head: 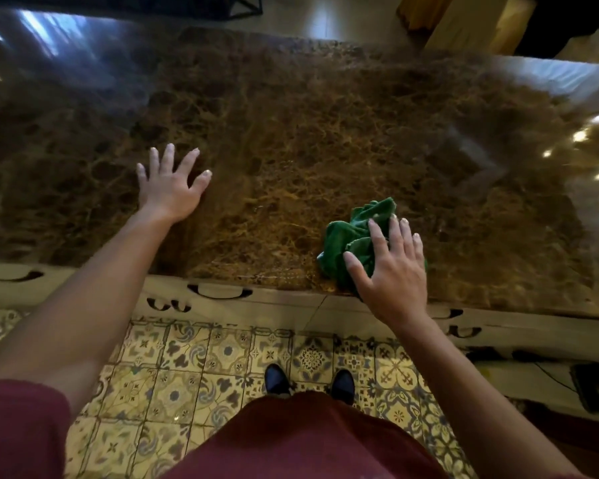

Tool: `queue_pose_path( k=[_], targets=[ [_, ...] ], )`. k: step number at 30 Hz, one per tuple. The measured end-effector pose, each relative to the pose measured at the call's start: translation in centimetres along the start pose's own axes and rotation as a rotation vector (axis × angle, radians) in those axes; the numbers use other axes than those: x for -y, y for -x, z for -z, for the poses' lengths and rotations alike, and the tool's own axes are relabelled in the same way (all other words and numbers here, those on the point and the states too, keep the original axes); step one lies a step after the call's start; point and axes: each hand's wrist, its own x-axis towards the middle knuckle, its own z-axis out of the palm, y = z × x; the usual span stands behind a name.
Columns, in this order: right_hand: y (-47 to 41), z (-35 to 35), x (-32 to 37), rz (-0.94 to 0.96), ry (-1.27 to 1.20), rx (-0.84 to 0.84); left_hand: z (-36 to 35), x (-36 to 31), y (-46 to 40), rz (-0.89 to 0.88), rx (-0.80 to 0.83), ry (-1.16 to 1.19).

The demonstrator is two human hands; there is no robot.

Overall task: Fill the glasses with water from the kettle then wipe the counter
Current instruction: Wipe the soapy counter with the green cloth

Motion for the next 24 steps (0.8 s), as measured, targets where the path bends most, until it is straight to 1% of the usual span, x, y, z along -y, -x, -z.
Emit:
queue_pose_path(
  k=[3, 6, 9, 16, 19, 21, 22, 24],
  targets=[
    [-0.2, -0.7, 3.6, 0.132, 0.0, 0.066, 0.5, 1.3, -0.5, -0.073, 0.056, -0.015],
    [-0.4, -1.4, 7.2, 0.258, 0.004, 0.118, 1.1, 2.5, -0.7, -0.134, 0.053, -0.021],
    [-0.5, -2.1, 10.9, 0.371, 0.016, 0.158, 1.1, 3.6, -0.7, -0.167, 0.045, 0.023],
    [-0.2, -5.6, 18.5, 0.676, 0.035, 0.123, 0.7, 3.6, -0.7, -0.159, 0.031, 0.009],
    [0.7, -6.4, 19.8, 0.819, -0.07, 0.09, 0.9, 3.5, -0.5, -0.158, 0.031, 0.028],
    [0.7, -6.2, 19.4, 0.903, -0.215, 0.123, 1.0, 3.4, -0.2, -0.158, 0.021, 0.038],
    [0.8, -5.7, 18.9, 0.92, -0.301, 0.164, 1.0, 3.4, -0.1, -0.16, 0.017, 0.045],
    [1.3, -4.1, 17.4, 0.878, -0.447, 0.233, 1.0, 3.3, 0.1, -0.154, 0.009, 0.068]
  ],
)
